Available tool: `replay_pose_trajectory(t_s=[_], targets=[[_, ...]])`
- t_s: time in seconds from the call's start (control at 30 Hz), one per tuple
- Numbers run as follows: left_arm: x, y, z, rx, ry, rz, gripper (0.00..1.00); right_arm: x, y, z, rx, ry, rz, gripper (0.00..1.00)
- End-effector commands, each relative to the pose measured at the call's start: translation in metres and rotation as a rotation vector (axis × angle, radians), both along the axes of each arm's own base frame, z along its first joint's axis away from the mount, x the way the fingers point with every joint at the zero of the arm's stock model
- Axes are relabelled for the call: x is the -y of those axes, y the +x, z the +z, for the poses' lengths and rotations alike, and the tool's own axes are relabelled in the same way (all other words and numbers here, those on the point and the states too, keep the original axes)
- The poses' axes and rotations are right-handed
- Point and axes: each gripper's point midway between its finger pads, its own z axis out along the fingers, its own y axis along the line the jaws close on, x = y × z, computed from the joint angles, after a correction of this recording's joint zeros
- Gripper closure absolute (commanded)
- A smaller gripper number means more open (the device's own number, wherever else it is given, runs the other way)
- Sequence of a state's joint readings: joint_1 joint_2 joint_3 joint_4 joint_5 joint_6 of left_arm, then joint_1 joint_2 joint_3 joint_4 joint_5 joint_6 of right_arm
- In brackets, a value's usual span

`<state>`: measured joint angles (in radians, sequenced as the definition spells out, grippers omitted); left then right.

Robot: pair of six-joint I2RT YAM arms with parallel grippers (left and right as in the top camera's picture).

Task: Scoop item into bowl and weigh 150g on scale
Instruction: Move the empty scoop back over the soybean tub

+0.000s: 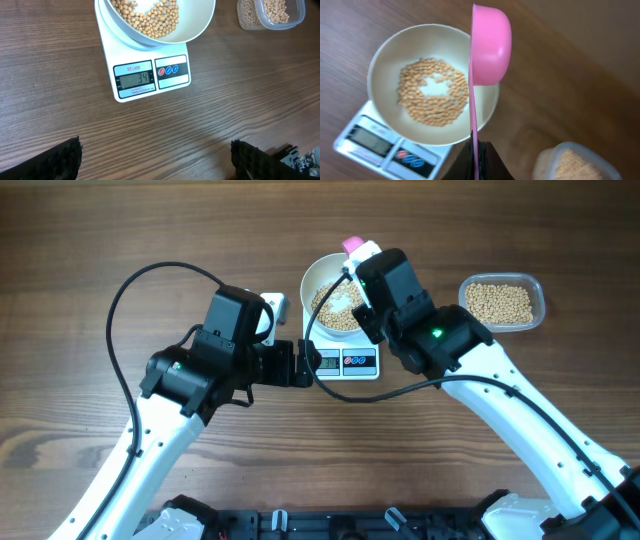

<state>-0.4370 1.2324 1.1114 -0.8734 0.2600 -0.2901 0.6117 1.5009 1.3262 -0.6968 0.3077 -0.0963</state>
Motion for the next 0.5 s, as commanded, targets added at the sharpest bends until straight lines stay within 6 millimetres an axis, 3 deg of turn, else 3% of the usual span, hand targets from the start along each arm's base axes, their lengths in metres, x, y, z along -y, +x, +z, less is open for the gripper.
replay_pose_trajectory(t_s=[0.0, 0.1, 0.2, 0.3, 0.47], targets=[[0.002, -0.001, -0.002, 0.001, 0.004, -0.026, 0.0, -0.014, -0.013, -0.002, -0.112, 0.227, -0.048, 0.96], [0.002, -0.001, -0.002, 0.001, 0.004, -0.026, 0.0, -0.015, -0.016, -0.002, -0.175, 0.323, -0.052, 0.96], [0.002, -0.001, -0.002, 0.001, 0.004, -0.026, 0.0, 0.001, -0.009, 0.006, -0.182, 0.398, -0.106, 0.96], [0.002, -0.001, -0.002, 0.001, 0.004, -0.026, 0.0, 0.031, 0.001, 0.02, -0.138, 0.434, -0.19, 0.96], [0.002, -0.001, -0.002, 0.001, 0.004, -0.026, 0.0, 0.102, 0.017, 0.037, -0.048, 0.439, -0.367, 0.96]])
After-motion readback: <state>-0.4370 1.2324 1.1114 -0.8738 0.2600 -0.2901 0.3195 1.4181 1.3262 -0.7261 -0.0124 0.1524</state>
